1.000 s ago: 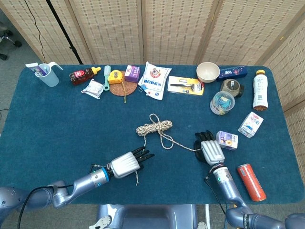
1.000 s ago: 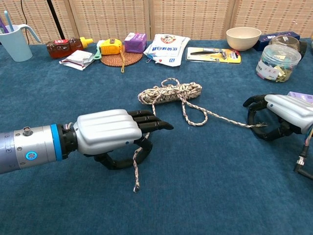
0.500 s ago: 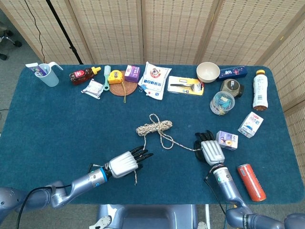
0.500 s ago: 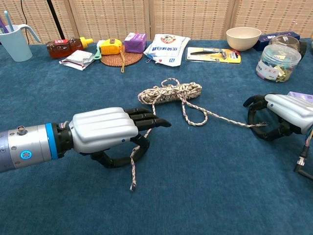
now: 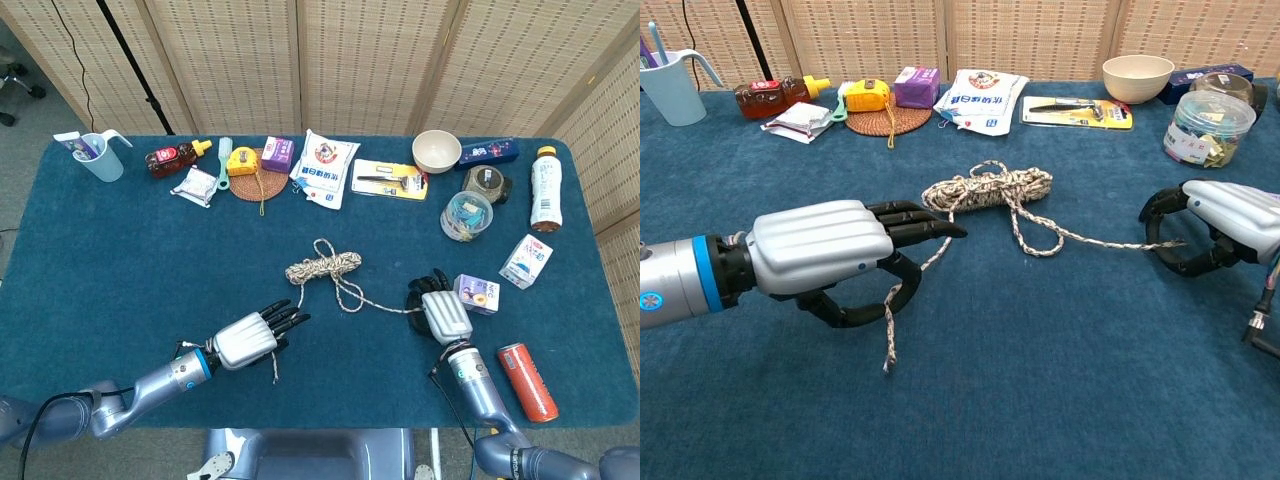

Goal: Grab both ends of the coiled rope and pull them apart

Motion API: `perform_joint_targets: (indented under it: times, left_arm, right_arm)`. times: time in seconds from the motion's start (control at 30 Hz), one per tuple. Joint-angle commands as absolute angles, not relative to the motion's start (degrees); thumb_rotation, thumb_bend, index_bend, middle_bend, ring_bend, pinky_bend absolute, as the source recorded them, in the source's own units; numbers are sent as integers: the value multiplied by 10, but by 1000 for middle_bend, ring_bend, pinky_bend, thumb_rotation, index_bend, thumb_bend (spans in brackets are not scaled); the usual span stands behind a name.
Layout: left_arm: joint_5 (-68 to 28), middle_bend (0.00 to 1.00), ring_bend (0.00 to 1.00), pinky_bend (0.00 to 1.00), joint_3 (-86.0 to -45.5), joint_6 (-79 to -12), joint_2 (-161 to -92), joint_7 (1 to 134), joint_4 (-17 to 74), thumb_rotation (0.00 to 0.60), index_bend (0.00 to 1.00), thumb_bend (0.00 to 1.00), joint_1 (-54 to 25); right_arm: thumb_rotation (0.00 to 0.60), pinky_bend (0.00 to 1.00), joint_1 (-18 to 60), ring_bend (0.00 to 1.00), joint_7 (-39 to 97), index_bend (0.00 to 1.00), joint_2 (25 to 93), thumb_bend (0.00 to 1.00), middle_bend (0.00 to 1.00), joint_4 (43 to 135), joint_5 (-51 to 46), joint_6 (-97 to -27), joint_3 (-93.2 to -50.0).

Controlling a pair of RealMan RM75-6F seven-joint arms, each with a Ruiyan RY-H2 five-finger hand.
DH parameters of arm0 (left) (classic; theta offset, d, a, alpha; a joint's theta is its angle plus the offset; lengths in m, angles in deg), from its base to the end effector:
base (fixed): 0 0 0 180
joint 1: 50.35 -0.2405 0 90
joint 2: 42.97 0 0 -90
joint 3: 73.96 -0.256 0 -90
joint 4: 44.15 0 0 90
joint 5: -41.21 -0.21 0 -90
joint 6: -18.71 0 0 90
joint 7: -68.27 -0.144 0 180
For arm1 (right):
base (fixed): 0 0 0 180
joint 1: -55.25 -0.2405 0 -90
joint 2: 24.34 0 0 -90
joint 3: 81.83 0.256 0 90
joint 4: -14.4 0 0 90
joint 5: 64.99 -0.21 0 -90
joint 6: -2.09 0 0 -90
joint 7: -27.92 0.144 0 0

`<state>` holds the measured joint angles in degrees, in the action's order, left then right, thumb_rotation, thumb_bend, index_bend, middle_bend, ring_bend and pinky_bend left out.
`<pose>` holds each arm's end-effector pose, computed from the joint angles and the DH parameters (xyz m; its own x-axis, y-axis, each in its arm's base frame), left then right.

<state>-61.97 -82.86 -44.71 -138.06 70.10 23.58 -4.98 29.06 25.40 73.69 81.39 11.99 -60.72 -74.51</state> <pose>-0.1564 0.2764 -0.0692 0.6373 0.1532 0.7552 0.4707 -0.8534 -0.2240 -0.2504 -0.2956 -0.0365 0.2994 -0.2358 0.9245 -0.9484 -0.1799 0.2612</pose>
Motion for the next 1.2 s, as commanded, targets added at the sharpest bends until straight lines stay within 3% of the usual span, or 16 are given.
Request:
perform_joint_targets:
  times: [0.03,0.63,1.2]
  left_arm:
    - [-616,0,0,0,-829,-457,-1368,707,241,600,623,430,-57]
    - [-582,18,0,0,-827,-547,-1263,744,261,600,630,430,-129]
    - [-526,21,0,0,-810,-567,-1212,784,220,600,630,430,-188]
  right_arm:
    - [600,0,290,196,251,712,731,604,276,821,123,-612,-743]
    - [600,0,292,204,235,715,662,604,286,883,136,-653,-723]
    - [600,0,291,209,223,715,626,604,289,897,133,-657,-717]
